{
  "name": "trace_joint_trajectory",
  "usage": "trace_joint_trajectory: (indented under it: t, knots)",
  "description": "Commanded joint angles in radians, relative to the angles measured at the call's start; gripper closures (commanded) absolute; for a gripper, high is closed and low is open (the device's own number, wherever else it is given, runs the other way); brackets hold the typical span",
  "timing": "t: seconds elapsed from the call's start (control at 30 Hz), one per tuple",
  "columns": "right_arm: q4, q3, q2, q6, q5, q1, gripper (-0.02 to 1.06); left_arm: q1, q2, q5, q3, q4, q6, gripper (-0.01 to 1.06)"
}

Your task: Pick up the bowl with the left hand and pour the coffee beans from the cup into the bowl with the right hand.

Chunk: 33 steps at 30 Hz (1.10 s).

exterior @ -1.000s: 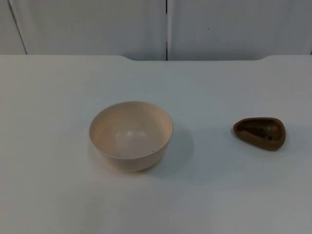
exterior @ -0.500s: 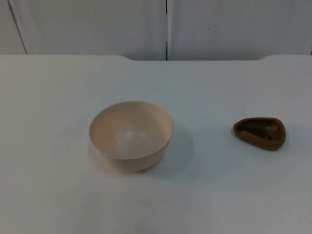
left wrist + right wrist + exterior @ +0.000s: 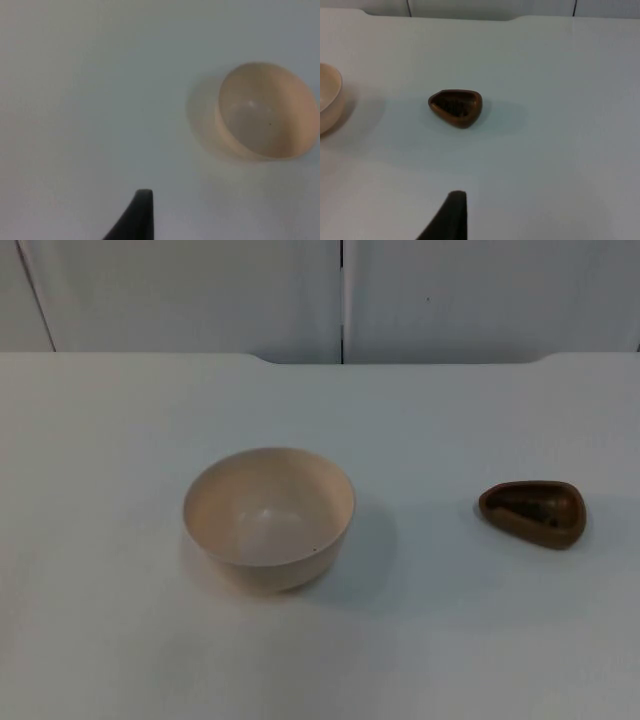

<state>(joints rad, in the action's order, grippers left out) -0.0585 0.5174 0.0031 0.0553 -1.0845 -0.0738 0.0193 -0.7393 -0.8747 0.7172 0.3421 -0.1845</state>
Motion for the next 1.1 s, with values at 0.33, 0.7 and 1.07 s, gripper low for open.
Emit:
trace_joint_trajectory:
  t: [0.33, 0.7, 1.07]
  knots:
    - [0.001, -0.003, -0.003, 0.005, 0.005, 0.006, -0.01, 0.001, -0.173, 0.114, 0.009, 0.134, -0.148, 0.00]
    - [0.001, -0.003, -0.003, 0.005, 0.005, 0.006, -0.01, 0.001, -0.288, 0.171, 0.037, 0.205, -0.215, 0.00]
    - [0.001, -0.003, -0.003, 0.005, 0.005, 0.006, -0.01, 0.001, -0.362, 0.146, 0.136, 0.251, -0.256, 0.03]
